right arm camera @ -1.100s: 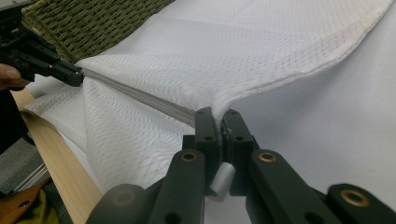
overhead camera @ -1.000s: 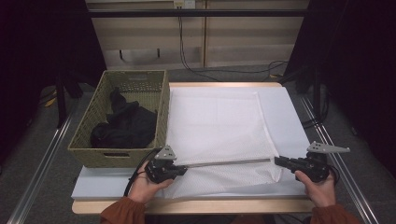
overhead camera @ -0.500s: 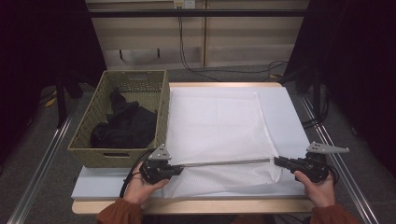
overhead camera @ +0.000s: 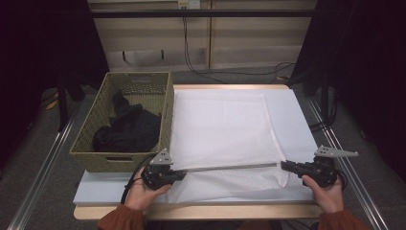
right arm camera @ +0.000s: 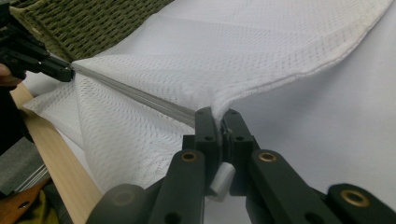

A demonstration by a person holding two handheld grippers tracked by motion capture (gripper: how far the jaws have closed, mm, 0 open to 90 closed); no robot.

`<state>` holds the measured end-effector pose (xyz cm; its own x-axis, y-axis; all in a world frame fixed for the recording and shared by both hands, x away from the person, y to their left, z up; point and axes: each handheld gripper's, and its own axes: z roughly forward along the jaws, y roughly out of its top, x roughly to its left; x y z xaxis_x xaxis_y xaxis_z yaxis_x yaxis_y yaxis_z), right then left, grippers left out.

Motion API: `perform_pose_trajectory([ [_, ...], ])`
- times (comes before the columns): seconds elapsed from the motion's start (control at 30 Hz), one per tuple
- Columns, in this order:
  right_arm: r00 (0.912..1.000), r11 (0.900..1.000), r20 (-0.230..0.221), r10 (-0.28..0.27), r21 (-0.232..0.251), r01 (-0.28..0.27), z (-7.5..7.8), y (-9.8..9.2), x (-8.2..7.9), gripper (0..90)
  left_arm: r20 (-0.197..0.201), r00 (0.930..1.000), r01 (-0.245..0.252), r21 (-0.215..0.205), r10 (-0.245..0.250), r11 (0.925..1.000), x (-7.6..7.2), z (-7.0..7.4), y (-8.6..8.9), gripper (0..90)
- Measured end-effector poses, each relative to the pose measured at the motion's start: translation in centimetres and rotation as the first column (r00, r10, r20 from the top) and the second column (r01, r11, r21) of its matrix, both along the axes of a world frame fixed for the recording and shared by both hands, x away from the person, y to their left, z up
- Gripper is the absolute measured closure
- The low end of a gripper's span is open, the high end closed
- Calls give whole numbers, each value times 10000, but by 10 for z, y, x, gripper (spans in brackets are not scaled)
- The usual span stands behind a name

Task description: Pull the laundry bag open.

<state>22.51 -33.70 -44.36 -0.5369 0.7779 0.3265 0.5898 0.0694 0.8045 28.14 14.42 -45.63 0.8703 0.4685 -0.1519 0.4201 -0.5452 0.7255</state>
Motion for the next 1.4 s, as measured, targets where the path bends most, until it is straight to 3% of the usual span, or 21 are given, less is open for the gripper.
perform_pose_trajectory([
  [0.2,10000,10000,37,-74,-6,74,0,0,0,870,-11,10000,13,95,-13,10000,-1,-1,1,865],
  [0.23,9999,10000,80,-72,28,72,0,-1,0,869,-13,10000,-43,277,44,9996,-1,-1,2,865],
  [1.4,10000,10000,-72,-69,-63,69,-3,-1,-3,871,-87,9998,-178,252,180,9995,-5,-1,22,865],
])
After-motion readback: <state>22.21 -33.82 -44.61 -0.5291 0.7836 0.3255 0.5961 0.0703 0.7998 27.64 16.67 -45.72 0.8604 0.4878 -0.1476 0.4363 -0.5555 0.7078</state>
